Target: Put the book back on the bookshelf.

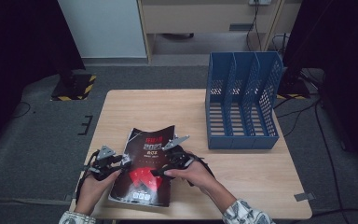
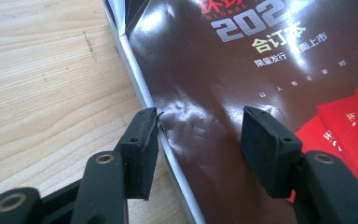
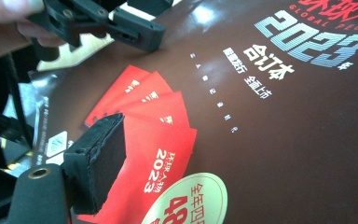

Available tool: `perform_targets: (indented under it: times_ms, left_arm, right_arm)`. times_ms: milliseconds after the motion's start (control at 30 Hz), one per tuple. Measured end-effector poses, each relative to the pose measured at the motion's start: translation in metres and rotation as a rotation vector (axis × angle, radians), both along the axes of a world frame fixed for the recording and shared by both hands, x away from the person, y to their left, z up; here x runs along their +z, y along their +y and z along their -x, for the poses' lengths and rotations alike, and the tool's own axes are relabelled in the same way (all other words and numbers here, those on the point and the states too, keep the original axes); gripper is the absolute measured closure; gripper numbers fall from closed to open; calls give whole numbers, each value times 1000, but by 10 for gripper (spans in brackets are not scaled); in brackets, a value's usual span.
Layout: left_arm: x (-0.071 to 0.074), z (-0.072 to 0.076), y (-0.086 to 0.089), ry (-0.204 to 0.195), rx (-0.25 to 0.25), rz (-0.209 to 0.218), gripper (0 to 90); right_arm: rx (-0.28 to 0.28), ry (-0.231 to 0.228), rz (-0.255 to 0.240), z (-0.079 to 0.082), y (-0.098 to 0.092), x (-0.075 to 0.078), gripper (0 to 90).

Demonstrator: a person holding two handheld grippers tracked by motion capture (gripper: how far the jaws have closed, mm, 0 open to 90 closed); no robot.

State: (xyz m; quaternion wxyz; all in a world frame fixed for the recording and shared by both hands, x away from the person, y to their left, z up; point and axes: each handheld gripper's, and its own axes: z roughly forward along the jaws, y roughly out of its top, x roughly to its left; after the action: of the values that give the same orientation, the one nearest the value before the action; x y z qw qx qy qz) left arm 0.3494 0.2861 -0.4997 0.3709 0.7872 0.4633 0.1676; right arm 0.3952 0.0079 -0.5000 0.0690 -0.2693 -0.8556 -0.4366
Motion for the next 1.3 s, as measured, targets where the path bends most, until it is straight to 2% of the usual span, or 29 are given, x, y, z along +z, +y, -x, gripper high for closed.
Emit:
perform_targets:
  times_ms: [67,100,133,167,200,367,433,467,533,567,600,633,700,767,867,1000,1100,1167,1267,1300]
  left_arm:
    - [1,0,-1,1,-2,-10,466]
    - [1,0,-1,0,-4,-14,468]
    - [1,0,-1,0,-4,-14,469]
    - [1,0,-2,1,-6,-14,471]
    - [1,0,-2,2,-6,-14,472]
    - [2,0,-2,1,-5,-19,477]
    - [2,0,-3,-7,-4,-23,485]
    - [2,0,-4,-10,-3,-28,484]
    - [2,0,-4,-7,-5,-30,484]
    - [2,0,-3,-8,-5,-23,483]
    - [2,0,-3,-8,-5,-23,483]
    - [2,0,-3,-9,-6,-22,484]
    - [2,0,-3,-11,-7,-23,484]
    - [2,0,-3,-10,-8,-23,483]
    - [2,0,-3,-9,-7,-24,477]
    - [2,-1,-2,-10,-6,2,466]
    - [2,-1,-4,-8,-20,-2,449]
    - [2,-1,-5,-12,-17,-1,410]
    - [3,-2,-5,-22,-6,17,377]
    - [5,-2,-4,-35,-2,37,370]
  right_arm:
    - [3,0,-6,0,-1,1,237]
    - [1,-4,-6,-2,-4,2,363]
    - [1,-4,-6,-2,-4,2,363]
    - [-19,18,-22,-5,-8,1,467]
    - [-27,19,-28,-6,-10,0,491]
    - [-44,29,-25,-6,-9,-3,482]
    - [-43,46,-39,-6,-8,-3,376]
    - [-24,30,-11,-4,-4,-1,404]
    - [-23,20,2,-4,-4,-1,435]
    - [-42,21,0,-4,-6,0,545]
    - [-42,21,0,-4,-6,0,545]
    - [-57,38,-19,-6,-10,0,660]
    - [-62,38,-23,-7,-12,0,667]
    - [-70,56,-34,-8,-13,-3,677]
    - [-72,44,-34,-7,-12,-1,688]
    - [-82,-5,-49,-6,-13,7,724]
    - [-87,-31,-61,-6,-16,14,741]
    - [-97,-64,-69,-5,-19,21,758]
    - [-101,-85,-82,-6,-22,25,766]
    - [-104,-109,-85,-5,-23,28,770]
